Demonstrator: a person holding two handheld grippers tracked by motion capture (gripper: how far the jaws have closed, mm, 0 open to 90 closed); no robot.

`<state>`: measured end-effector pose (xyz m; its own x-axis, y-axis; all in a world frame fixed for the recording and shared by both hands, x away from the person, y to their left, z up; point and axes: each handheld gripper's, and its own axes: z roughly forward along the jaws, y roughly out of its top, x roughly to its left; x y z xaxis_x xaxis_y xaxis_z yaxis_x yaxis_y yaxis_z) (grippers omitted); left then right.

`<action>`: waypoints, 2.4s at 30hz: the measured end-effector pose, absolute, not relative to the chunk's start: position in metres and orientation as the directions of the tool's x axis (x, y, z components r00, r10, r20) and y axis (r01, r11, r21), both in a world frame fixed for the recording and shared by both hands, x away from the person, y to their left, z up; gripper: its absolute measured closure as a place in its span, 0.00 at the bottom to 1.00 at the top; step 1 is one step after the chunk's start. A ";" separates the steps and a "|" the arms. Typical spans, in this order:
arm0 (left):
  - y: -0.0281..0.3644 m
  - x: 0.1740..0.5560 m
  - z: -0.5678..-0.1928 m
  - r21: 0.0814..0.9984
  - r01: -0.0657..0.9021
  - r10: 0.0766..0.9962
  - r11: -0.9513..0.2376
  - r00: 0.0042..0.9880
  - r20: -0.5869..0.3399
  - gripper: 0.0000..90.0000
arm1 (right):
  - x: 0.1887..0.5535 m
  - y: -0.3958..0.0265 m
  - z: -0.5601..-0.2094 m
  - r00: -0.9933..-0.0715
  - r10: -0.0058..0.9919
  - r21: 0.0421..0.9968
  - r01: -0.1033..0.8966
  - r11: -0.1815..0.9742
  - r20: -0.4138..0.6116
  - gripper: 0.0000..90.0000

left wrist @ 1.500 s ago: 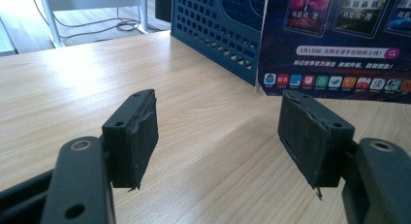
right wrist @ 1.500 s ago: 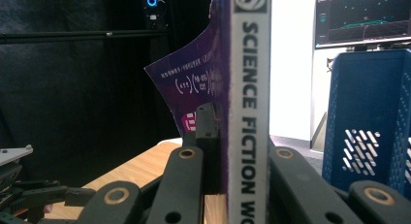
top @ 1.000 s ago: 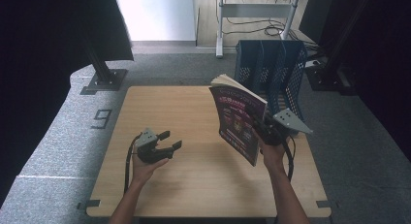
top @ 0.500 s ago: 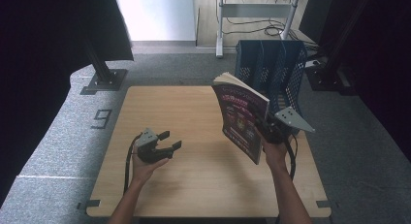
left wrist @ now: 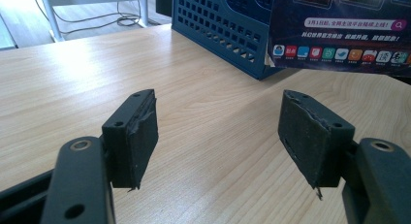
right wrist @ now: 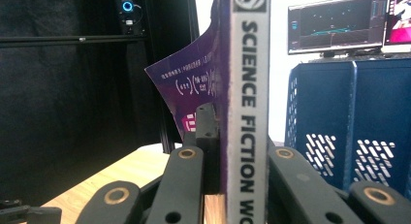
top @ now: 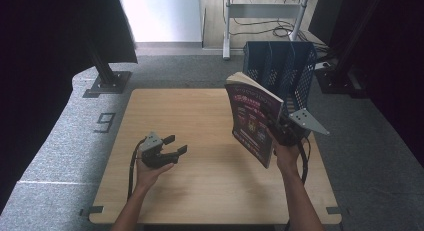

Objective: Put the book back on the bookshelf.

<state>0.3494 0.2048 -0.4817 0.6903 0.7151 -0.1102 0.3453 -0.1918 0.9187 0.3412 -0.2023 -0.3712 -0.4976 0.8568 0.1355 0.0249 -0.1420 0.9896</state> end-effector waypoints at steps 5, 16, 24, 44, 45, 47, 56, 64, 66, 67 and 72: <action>0.205 0.349 -0.482 0.918 0.346 0.715 -0.193 0.691 -0.110 0.34 | 0.341 -0.207 -0.370 -0.488 0.862 0.989 0.017 -0.145 0.135 0.91; 0.206 0.350 -0.482 0.918 0.347 0.715 -0.190 0.690 -0.113 0.34 | 0.339 -0.214 -0.364 -0.475 0.870 0.989 0.004 -0.149 0.133 0.91; 0.206 0.350 -0.482 0.918 0.348 0.715 -0.190 0.690 -0.114 0.34 | 0.339 -0.219 -0.359 -0.462 0.877 0.989 -0.006 -0.151 0.131 0.91; 0.206 0.351 -0.481 0.919 0.348 0.714 -0.184 0.690 -0.118 0.34 | 0.343 -0.239 -0.350 -0.405 0.905 0.988 -0.025 -0.150 0.127 0.91; 0.206 0.351 -0.481 0.919 0.348 0.714 -0.185 0.690 -0.118 0.34 | 0.343 -0.240 -0.349 -0.405 0.905 0.988 -0.026 -0.150 0.127 0.91; 0.206 0.351 -0.481 0.919 0.349 0.714 -0.185 0.690 -0.118 0.34 | 0.342 -0.241 -0.349 -0.405 0.906 0.988 -0.027 -0.149 0.126 0.91; 0.206 0.351 -0.481 0.919 0.349 0.714 -0.185 0.691 -0.119 0.34 | 0.339 -0.246 -0.341 -0.392 0.912 0.987 -0.049 -0.155 0.124 0.91; 0.206 0.351 -0.481 0.919 0.348 0.714 -0.185 0.690 -0.117 0.34 | 0.343 -0.247 -0.339 -0.382 0.915 0.985 -0.053 -0.162 0.130 0.91; 0.207 0.351 -0.481 0.920 0.347 0.715 -0.184 0.689 -0.117 0.34 | 0.345 -0.246 -0.339 -0.380 0.915 0.985 -0.054 -0.164 0.131 0.91; 0.207 0.351 -0.481 0.919 0.348 0.715 -0.184 0.689 -0.118 0.34 | 0.346 -0.245 -0.339 -0.379 0.916 0.985 -0.053 -0.163 0.131 0.91; 0.205 0.351 -0.481 0.919 0.349 0.713 -0.185 0.691 -0.119 0.34 | 0.352 -0.240 -0.339 -0.365 0.924 0.988 -0.059 -0.143 0.112 0.91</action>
